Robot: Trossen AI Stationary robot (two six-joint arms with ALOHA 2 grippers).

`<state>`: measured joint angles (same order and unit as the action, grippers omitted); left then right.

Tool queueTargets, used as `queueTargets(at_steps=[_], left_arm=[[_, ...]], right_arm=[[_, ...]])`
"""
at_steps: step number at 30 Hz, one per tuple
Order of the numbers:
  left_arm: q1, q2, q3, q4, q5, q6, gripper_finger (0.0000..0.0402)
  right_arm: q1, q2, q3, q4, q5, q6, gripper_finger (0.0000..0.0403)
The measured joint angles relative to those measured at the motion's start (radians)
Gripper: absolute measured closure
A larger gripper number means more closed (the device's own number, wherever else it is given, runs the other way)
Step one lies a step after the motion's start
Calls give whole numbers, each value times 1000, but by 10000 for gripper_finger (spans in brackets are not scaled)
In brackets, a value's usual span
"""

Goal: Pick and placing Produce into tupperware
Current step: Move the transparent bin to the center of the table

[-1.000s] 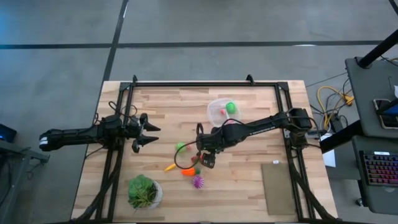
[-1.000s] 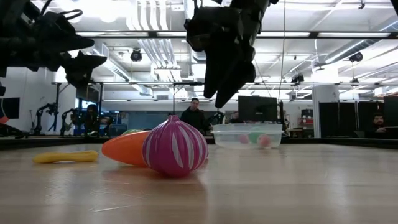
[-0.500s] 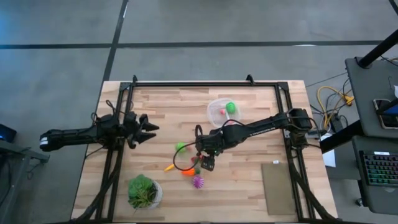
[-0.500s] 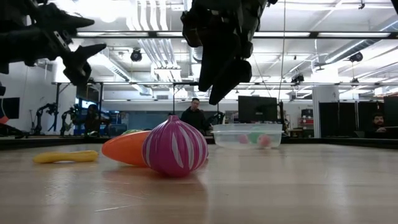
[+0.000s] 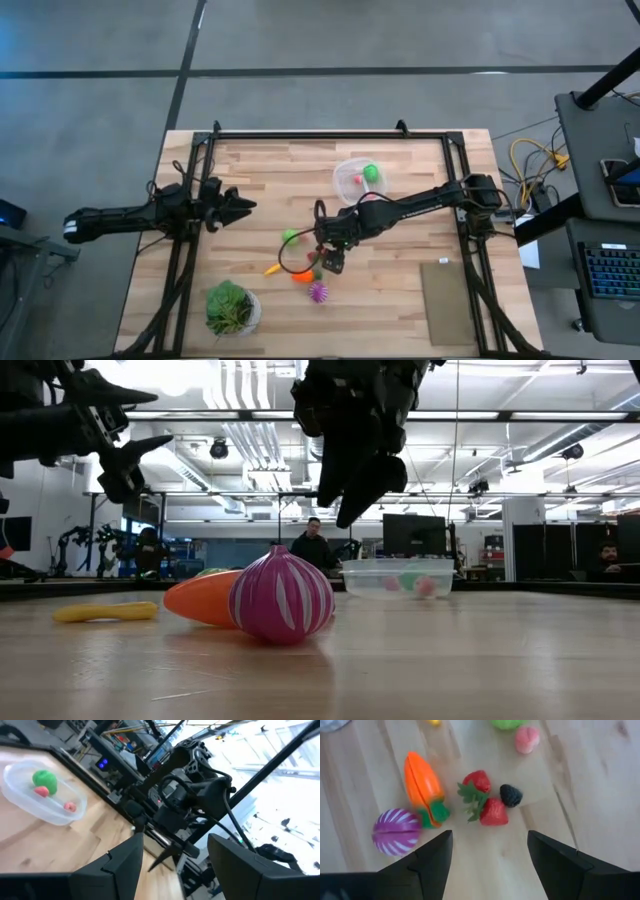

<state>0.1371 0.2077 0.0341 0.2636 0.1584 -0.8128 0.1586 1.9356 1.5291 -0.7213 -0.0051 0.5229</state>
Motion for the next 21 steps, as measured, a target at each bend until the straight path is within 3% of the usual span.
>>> queueTargets(at_steps=[9, 17, 21], left_arm=[[0, 13, 0, 10, 17, -64, 194], [0, 33, 0, 12, 45, -79, 194], [-1, 60, 22, -4, 80, -96, 194]], right_arm=[[-6, -59, 73, 88, 189, -19, 154], [-21, -110, 133, 18, 203, -18, 154], [-34, -179, 178, -37, 312, -65, 154]])
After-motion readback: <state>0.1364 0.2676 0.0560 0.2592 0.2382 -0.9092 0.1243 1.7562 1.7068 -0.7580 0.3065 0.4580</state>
